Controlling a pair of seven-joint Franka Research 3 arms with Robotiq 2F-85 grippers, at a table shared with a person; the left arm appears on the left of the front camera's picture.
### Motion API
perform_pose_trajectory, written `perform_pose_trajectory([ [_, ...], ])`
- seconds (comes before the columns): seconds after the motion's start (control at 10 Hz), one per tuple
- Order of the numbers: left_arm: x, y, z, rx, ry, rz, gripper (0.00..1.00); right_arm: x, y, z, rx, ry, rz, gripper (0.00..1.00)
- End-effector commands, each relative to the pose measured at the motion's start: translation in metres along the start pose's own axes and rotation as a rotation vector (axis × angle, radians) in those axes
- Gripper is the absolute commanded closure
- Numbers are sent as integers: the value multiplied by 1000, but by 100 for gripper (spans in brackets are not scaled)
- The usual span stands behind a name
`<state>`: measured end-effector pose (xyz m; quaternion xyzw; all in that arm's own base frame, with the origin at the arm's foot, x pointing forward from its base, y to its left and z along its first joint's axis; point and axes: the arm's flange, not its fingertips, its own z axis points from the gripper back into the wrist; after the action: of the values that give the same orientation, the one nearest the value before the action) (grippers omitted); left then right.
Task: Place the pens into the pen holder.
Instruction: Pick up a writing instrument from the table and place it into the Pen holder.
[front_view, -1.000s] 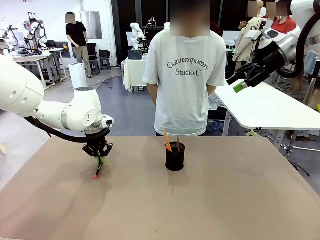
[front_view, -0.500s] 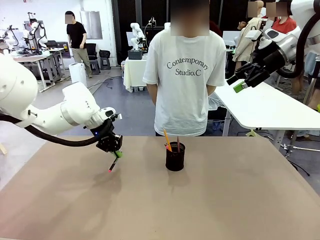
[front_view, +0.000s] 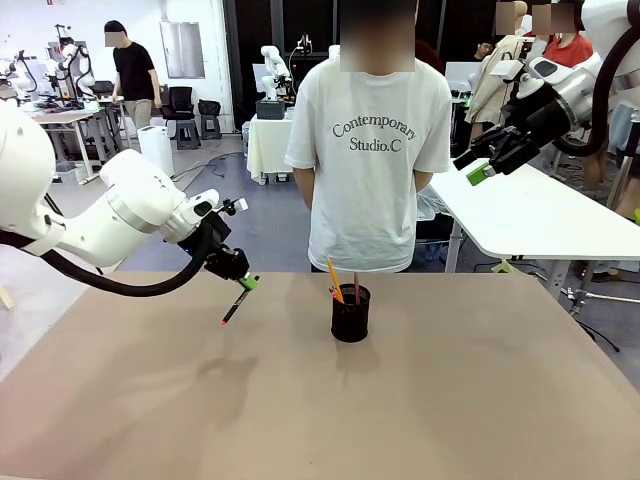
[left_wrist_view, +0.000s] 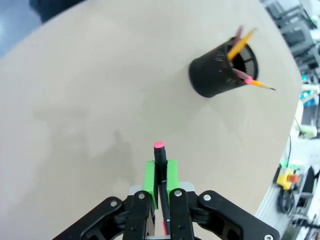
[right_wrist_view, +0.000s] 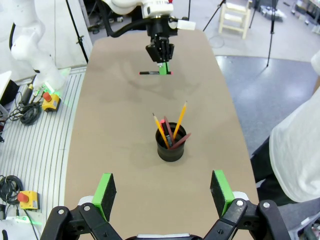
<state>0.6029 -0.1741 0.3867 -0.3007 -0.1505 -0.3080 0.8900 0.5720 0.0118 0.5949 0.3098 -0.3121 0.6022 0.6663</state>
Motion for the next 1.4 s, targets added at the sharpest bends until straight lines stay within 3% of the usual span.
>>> perform_pose_trajectory([
  [0.0, -18, -7, 2, -84, -36, -170, 100, 3, 1, 0, 0, 0, 3, 0],
  [0.3, -24, -17, 6, -162, -107, -372, 100, 3, 1, 0, 0, 0, 3, 0],
  [0.4, -30, -18, 6, -193, -89, -427, 100, 3, 1, 0, 0, 0, 3, 0],
  [0.5, -6, -18, 1, -108, -75, -326, 100, 3, 1, 0, 0, 0, 3, 0],
  [0.9, -10, -18, 0, -125, -80, -351, 100, 3, 1, 0, 0, 0, 3, 0],
  [1.1, 0, -24, -1, -214, -309, -625, 100, 3, 1, 0, 0, 0, 3, 0],
  [1.3, 14, -32, 1, -328, -452, -733, 100, 3, 1, 0, 0, 0, 3, 0],
])
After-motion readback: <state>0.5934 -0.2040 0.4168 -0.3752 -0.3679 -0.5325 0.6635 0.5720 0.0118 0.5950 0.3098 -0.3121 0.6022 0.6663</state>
